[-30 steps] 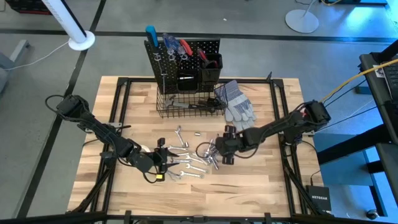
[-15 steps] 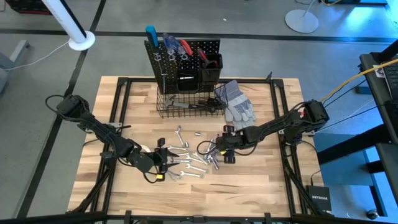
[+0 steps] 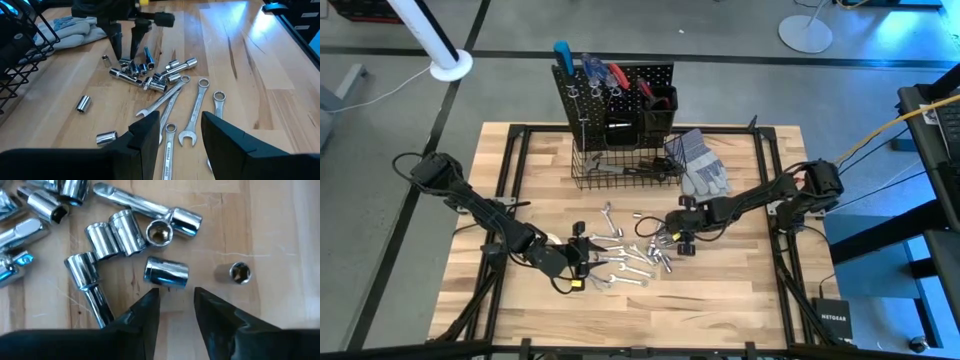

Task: Hang tools onto peg board
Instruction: Put the socket into the left black bin on the peg board

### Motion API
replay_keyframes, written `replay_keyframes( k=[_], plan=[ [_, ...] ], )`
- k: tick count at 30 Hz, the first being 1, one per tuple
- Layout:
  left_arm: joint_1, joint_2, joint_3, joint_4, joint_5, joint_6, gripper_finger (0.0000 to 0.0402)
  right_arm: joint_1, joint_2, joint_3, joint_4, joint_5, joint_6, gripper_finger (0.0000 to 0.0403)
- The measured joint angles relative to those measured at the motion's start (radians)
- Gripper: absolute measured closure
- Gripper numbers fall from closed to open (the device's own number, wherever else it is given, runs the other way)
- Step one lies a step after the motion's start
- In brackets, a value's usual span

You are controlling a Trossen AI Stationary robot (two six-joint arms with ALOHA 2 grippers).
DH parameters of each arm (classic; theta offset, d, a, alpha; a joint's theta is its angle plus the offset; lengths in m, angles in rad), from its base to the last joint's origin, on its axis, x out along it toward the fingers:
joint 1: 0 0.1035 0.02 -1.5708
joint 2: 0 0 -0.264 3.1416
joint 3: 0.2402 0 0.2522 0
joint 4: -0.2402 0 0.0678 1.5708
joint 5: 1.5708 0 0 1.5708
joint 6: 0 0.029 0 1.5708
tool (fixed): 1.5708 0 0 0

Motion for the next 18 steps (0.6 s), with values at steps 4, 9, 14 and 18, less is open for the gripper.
replay_keyframes(
  k=[4, 9, 14, 18],
  plan=[
    [0.0, 0.0, 0.0, -0.005, 0.0, 0.001, 0.0265, 0.003, 0.014, 0.001, 0.011, 0.004, -0.038, 0.0276],
    [0.0, 0.0, 0.0, -0.003, 0.0, 0.002, 0.0265, 0.003, 0.016, 0.004, 0.03, 0.01, -0.051, 0.0276],
    [0.0, 0.0, 0.0, -0.003, 0.0, 0.002, 0.0265, 0.003, 0.013, 0.022, -0.001, 0.021, -0.022, 0.0276],
    [0.0, 0.0, 0.0, -0.004, 0.0, -0.005, 0.0265, 0.002, 0.013, 0.076, -0.092, 0.025, 0.007, 0.027]
  ],
)
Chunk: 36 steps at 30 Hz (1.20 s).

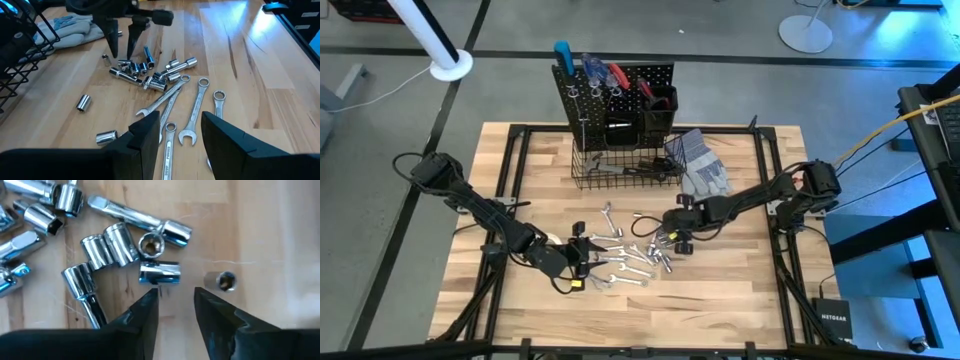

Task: Hang tools onto peg board
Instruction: Put the socket into the left black bin on the peg board

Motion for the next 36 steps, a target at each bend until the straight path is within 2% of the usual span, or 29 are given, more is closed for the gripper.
replay_keyframes(
  k=[5, 9, 11, 21, 28, 36],
  plan=[
    [0.0, 0.0, 0.0, -0.006, 0.0, -0.008, 0.0265, 0.0, 0.0, 0.071, -0.102, 0.025, 0.004, 0.0228],
    [0.0, 0.0, 0.0, -0.014, 0.0, -0.013, 0.0265, -0.009, -0.002, 0.107, -0.141, 0.135, 0.004, 0.02],
    [0.0, 0.0, 0.0, -0.022, 0.0, -0.02, 0.0265, -0.023, -0.002, 0.108, -0.132, 0.155, 0.0, 0.0195],
    [0.0, 0.0, 0.0, -0.032, 0.0, -0.031, 0.0265, -0.133, 0.001, 0.039, -0.015, -0.042, 0.036, 0.0221],
    [0.0, 0.0, 0.0, -0.033, 0.0, -0.034, 0.0265, -0.137, 0.009, -0.012, 0.074, -0.071, 0.055, 0.0239],
    [0.0, 0.0, 0.0, -0.033, 0.0, -0.034, 0.0265, -0.137, 0.009, -0.018, 0.147, 0.006, 0.053, 0.0239]
  ],
)
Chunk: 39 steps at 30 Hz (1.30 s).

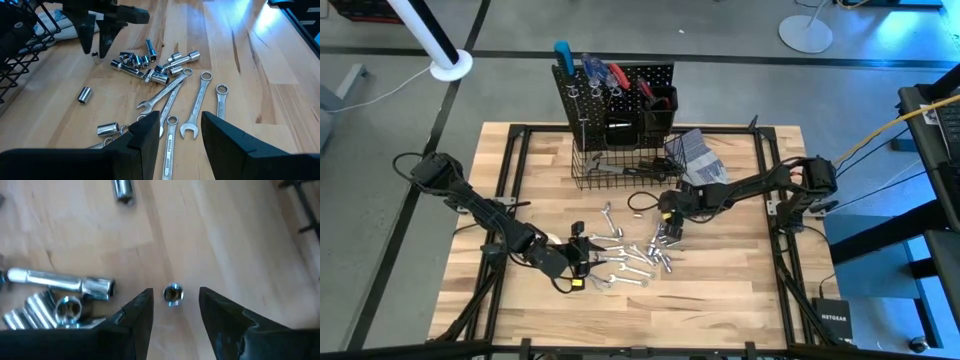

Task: Hang tools onto peg board
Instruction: Put the socket into the left black bin on the peg board

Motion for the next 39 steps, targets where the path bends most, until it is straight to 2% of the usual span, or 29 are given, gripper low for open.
replay_keyframes(
  k=[12, 15, 21, 24, 28, 33, 39],
  plan=[
    [0.0, 0.0, 0.0, -0.001, 0.0, 0.0, 0.0265, 0.001, 0.069, 0.003, 0.052, -0.004, -0.005, 0.0244],
    [0.0, -0.001, 0.0, -0.002, 0.0, 0.001, 0.0265, 0.002, 0.072, 0.004, 0.052, -0.003, -0.005, 0.0268],
    [0.0, -0.001, 0.0, -0.01, 0.0, 0.0, 0.0265, 0.003, 0.069, 0.003, 0.053, 0.0, -0.025, 0.0346],
    [0.0, -0.001, 0.0, -0.01, 0.0, -0.002, 0.0265, 0.013, 0.07, 0.016, 0.031, 0.009, -0.027, 0.0347],
    [0.0, -0.001, 0.0, -0.01, 0.0, -0.004, 0.0265, 0.052, 0.051, 0.066, -0.053, 0.066, -0.048, 0.0347],
    [0.0, -0.001, 0.0, -0.01, 0.0, -0.006, 0.0265, 0.115, -0.015, 0.194, -0.158, 0.225, -0.093, 0.0334],
    [0.0, -0.001, 0.0, -0.01, -0.003, -0.008, 0.0265, 0.154, -0.045, 0.374, -0.161, 0.351, -0.211, 0.0342]
  ],
)
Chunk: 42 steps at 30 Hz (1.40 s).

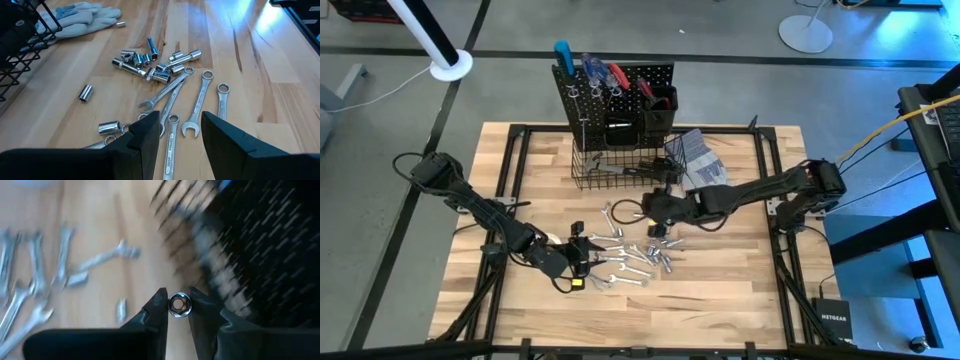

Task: Hang tools onto peg board
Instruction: Put the socket into the left black bin on the peg board

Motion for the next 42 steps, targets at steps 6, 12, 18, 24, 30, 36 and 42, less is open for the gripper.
replay_keyframes(
  k=[6, 12, 18, 24, 30, 36, 42],
  plan=[
    [0.002, 0.0, 0.0, 0.0, 0.0, 0.0, 0.0265, -0.017, 0.002, 0.096, 0.191, 0.11, -0.184, 0.0336],
    [0.003, 0.0, 0.0, 0.0, 0.0, 0.006, 0.0265, -0.087, 0.002, 0.105, 0.405, 0.117, -0.342, 0.0337],
    [0.007, 0.0, 0.0, 0.0, 0.0, 0.007, 0.0265, -0.184, 0.003, 0.105, 0.496, 0.055, -0.367, 0.0334],
    [0.012, 0.0, 0.0, -0.001, 0.0, 0.007, 0.0265, -0.258, 0.01, 0.105, 0.516, -0.004, -0.355, 0.0333],
    [0.012, 0.0, 0.0, -0.001, 0.0, 0.007, 0.0265, -0.293, 0.036, 0.105, 0.518, -0.02, -0.299, 0.033],
    [0.012, 0.001, 0.0, -0.006, 0.0, 0.003, 0.0265, -0.296, 0.058, 0.105, 0.545, -0.003, -0.288, 0.0307],
    [0.012, 0.001, 0.0, -0.006, 0.0, -0.001, 0.0265, -0.296, 0.06, 0.105, 0.539, 0.055, -0.286, 0.0251]
  ],
)
